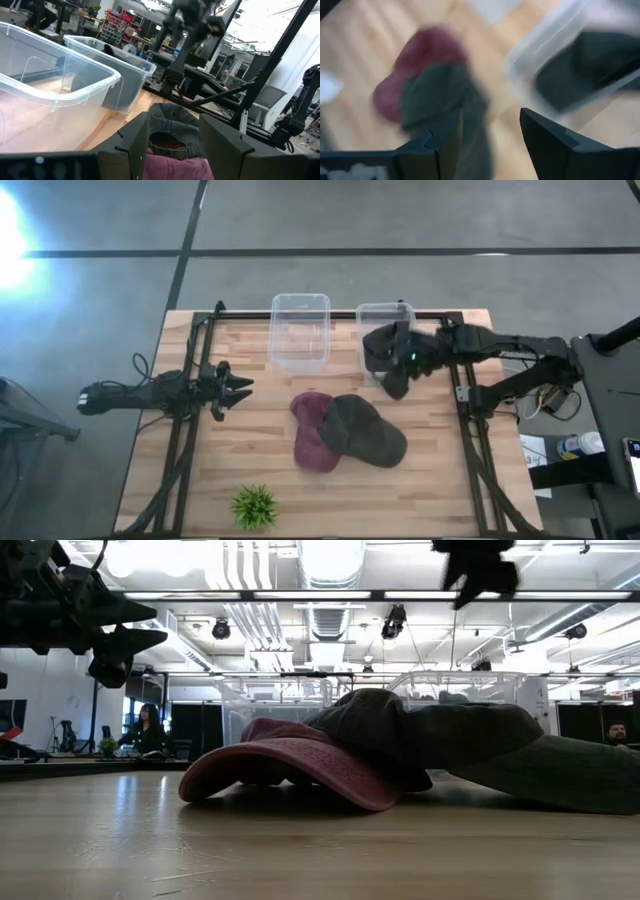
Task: Pick & Place hat
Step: Put the black cap into the right transparent bin
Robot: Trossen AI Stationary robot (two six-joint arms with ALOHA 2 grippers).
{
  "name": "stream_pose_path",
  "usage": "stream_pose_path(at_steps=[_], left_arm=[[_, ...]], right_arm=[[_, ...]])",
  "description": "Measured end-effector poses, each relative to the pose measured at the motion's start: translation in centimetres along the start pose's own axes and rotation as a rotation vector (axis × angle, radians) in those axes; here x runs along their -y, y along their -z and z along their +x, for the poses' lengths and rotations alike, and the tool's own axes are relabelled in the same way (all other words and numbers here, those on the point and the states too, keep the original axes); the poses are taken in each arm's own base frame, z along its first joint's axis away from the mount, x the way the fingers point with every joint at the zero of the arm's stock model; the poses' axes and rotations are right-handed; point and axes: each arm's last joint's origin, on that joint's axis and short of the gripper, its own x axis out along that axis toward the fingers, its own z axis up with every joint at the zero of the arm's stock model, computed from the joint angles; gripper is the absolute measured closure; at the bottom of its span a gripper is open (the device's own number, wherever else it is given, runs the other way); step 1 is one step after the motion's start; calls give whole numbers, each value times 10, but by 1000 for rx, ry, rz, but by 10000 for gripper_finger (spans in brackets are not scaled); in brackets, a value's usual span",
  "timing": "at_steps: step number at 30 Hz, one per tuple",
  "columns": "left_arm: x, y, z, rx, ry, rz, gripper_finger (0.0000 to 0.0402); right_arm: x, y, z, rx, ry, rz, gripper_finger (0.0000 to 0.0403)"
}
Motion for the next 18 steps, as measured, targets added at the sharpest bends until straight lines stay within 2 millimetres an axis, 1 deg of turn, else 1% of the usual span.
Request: stream_pose_path(at_steps=[4, 7, 9, 11, 12, 15, 18], left_arm=[[0, 0, 0, 0, 0, 0, 232], [0, 0, 0, 0, 0, 0, 232], [0, 0, 0, 0, 0, 0, 232], [0, 0, 0, 0, 0, 0, 232], [0, 0, 0, 0, 0, 0, 232], [0, 0, 0, 0, 0, 0, 232], [0, 0, 0, 0, 0, 0, 232]], right_arm=[[-3, 28, 24, -200, -13, 136, 207], [-1, 47, 43, -265, 17, 234, 207], [-4, 62, 53, -263, 19, 195, 208], [-8, 77, 58, -257, 6, 135, 209], [-8, 86, 61, -275, 15, 154, 209], [-3, 110, 70, -323, 72, 329, 208], [3, 134, 74, -277, 93, 523, 209]])
